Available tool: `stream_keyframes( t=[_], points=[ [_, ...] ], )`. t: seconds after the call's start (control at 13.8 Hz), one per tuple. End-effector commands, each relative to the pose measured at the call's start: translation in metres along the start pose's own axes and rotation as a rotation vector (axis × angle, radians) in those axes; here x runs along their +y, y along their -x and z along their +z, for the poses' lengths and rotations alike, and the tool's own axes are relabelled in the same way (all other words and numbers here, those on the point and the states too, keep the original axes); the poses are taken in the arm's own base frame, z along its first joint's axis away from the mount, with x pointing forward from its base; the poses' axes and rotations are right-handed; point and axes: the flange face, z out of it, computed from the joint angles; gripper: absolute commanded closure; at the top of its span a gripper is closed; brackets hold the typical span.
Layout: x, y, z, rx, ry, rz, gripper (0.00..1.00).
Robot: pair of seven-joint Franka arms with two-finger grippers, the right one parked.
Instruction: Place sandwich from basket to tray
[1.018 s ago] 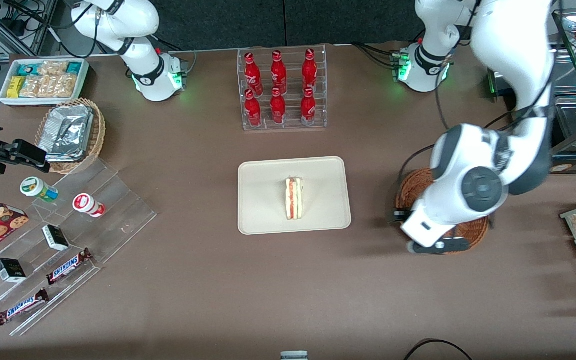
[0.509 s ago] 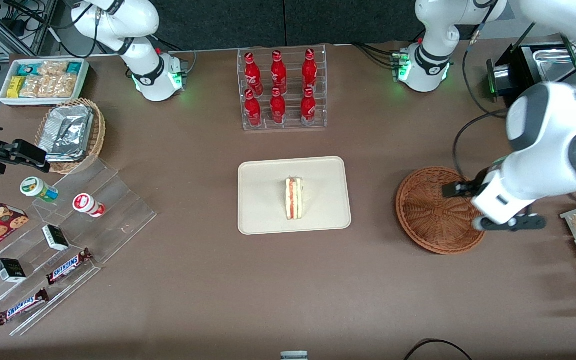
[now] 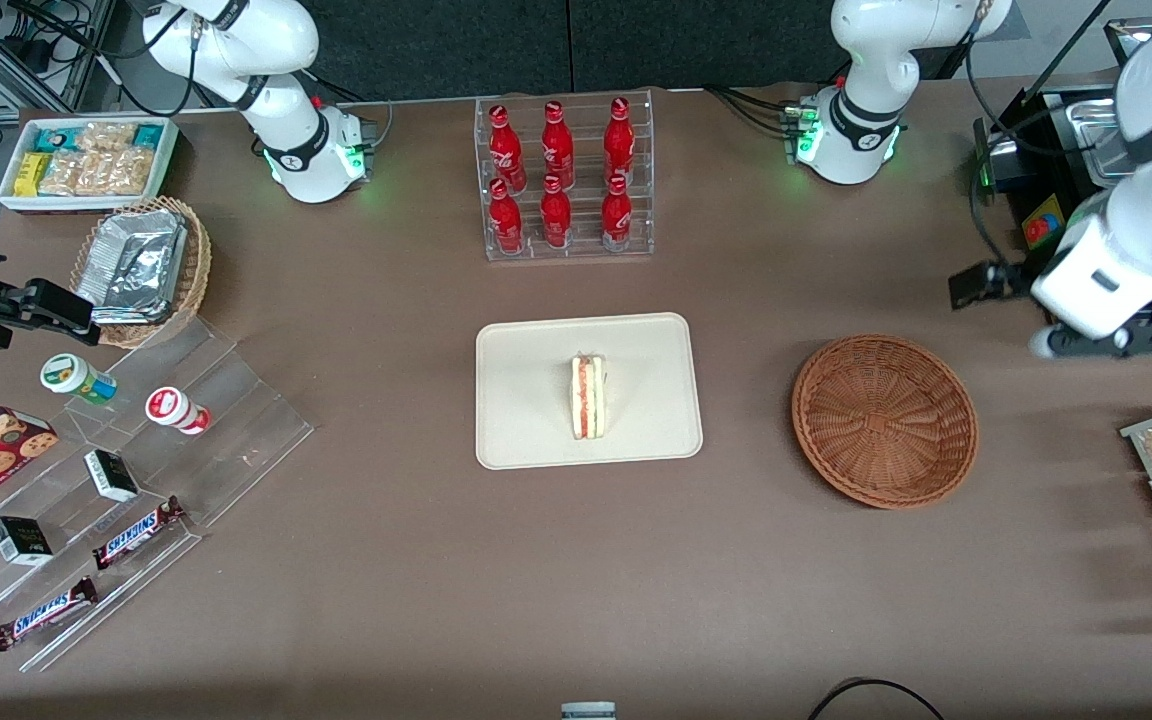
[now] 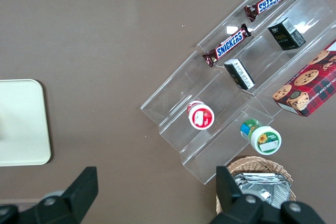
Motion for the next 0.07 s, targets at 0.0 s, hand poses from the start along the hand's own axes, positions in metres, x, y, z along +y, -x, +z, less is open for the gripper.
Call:
stream_keyframes(
  t=[0.0],
  points=[
    [-0.0049, 0.0180, -0.0080, 0.000, -0.007, 0.012, 0.00]
  ],
)
